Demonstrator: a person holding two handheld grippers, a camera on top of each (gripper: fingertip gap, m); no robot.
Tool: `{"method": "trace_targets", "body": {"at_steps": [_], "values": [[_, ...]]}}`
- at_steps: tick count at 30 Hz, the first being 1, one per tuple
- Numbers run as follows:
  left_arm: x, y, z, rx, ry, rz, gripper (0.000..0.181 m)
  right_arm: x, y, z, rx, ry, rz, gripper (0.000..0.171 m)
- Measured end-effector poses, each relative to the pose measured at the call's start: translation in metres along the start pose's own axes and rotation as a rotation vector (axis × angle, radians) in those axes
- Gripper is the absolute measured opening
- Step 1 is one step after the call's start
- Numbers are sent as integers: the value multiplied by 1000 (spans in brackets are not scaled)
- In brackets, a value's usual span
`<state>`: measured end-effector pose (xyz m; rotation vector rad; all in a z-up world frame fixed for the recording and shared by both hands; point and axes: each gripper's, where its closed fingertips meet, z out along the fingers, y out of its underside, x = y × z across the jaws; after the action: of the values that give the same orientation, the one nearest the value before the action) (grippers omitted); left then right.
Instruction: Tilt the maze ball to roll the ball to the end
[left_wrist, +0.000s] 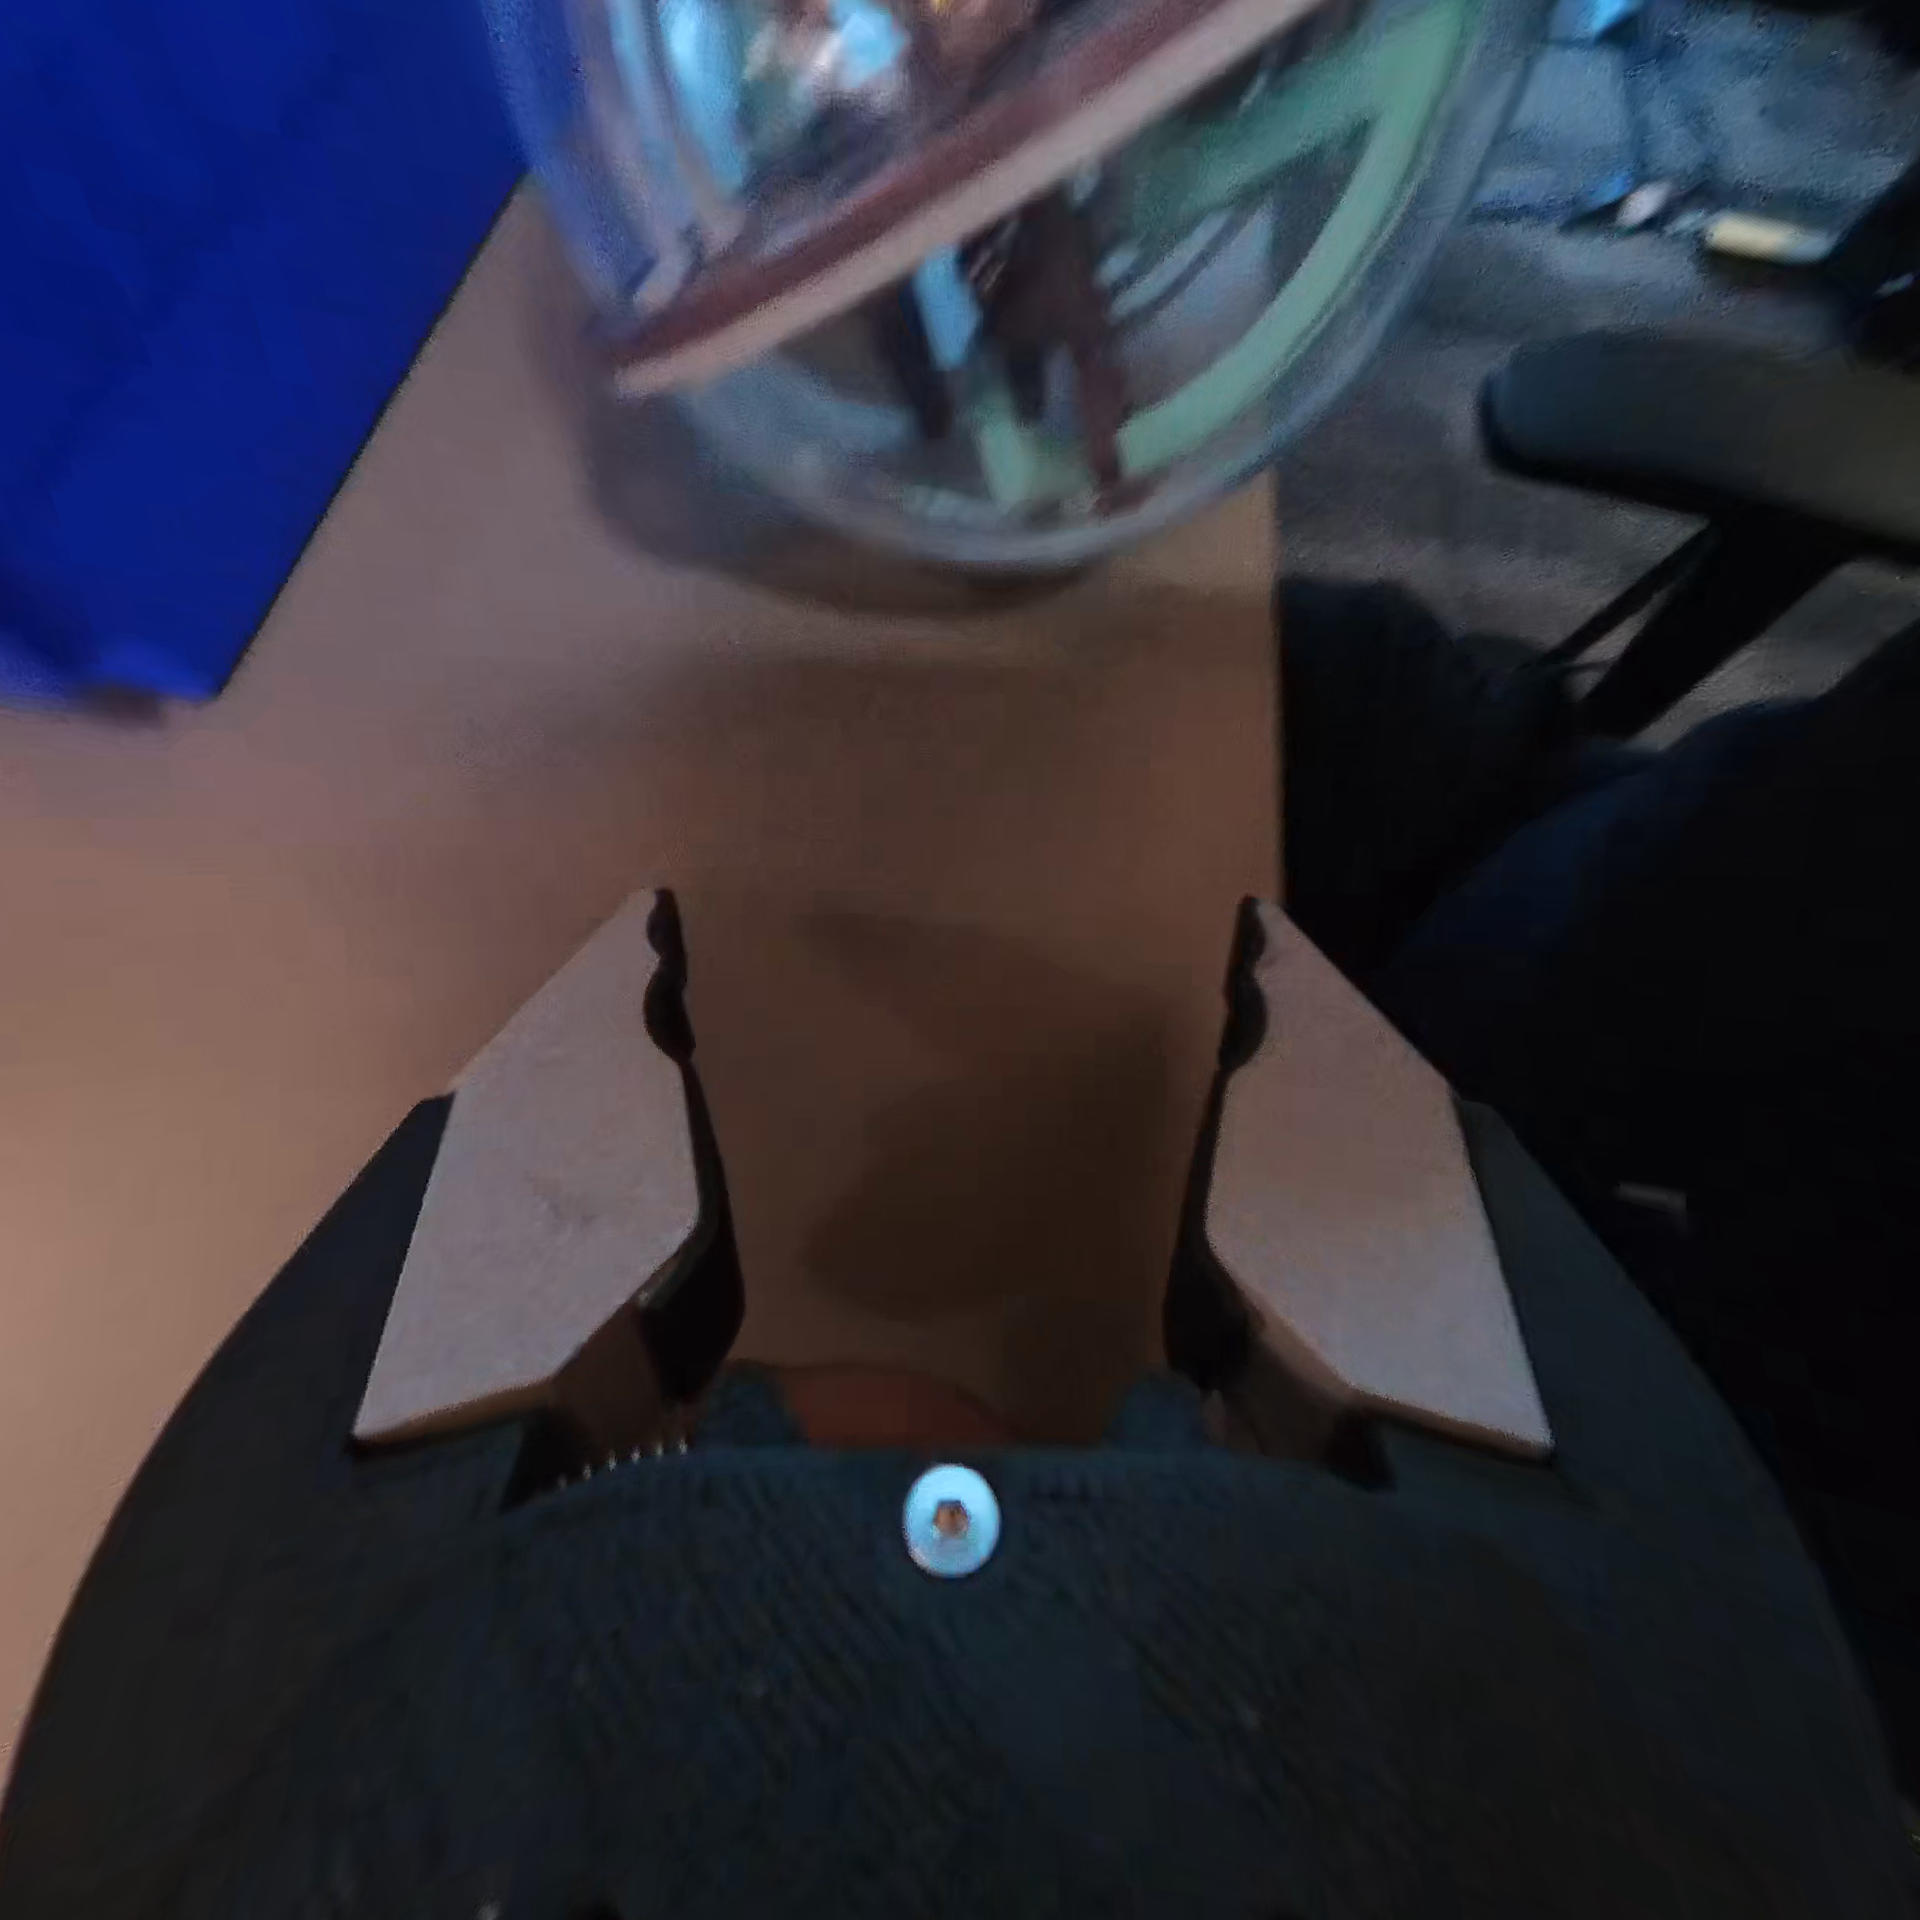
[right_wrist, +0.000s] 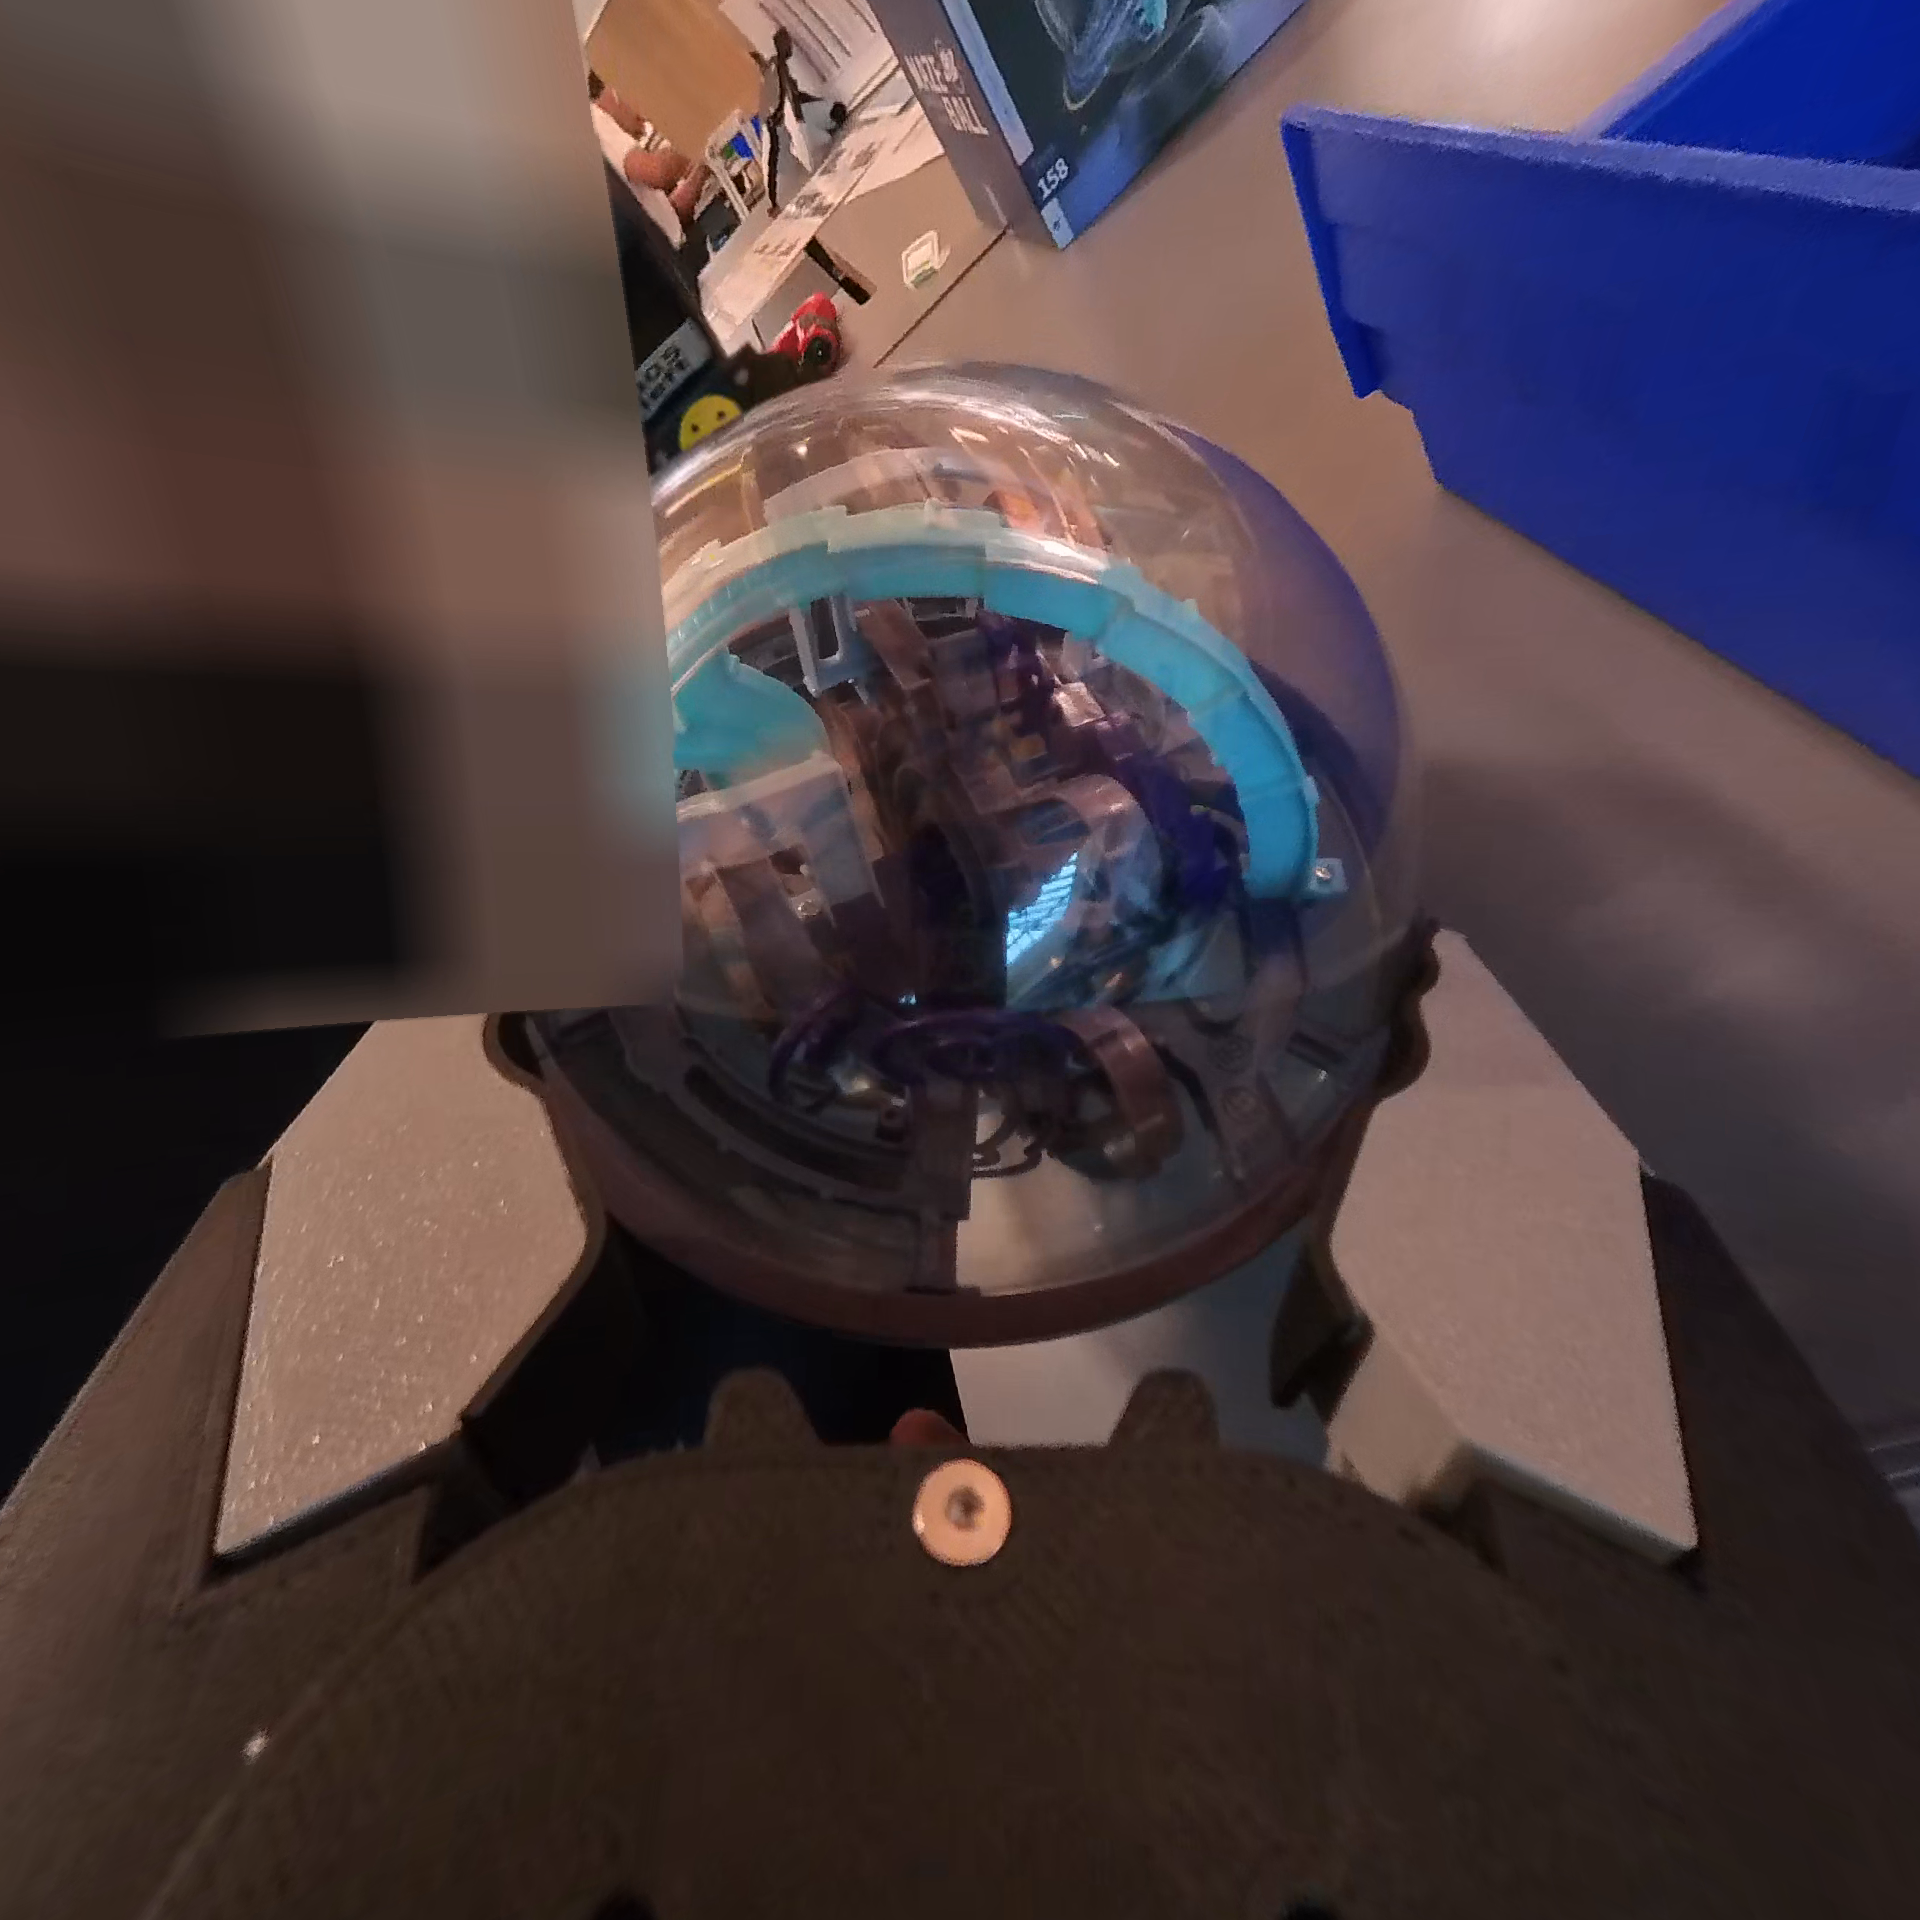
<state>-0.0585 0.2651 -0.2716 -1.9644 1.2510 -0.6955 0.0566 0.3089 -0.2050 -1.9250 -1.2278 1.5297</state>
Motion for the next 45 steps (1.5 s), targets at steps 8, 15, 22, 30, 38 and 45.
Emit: {"method": "trace_targets", "body": {"at_steps": [8,15,22,30,38,45], "values": [[-53,32,-51,37,-141,-178,71,0,3,-1,-34,10,8,157],[-5,-7,-35,179,144,-244,87,-1,3,0,-39,25,-2,157],[52,-76,2,366,469,-509,133,-2,4,1,-35,45,-15,157],[27,-93,8,397,426,-710,137,-3,2,5,-60,85,-79,157],[6,-89,17,416,420,-729,117,-3,-7,4,-70,61,-88,150],[7,-87,21,404,458,-718,117,-4,-20,-9,-9,-6,14,144]]}}
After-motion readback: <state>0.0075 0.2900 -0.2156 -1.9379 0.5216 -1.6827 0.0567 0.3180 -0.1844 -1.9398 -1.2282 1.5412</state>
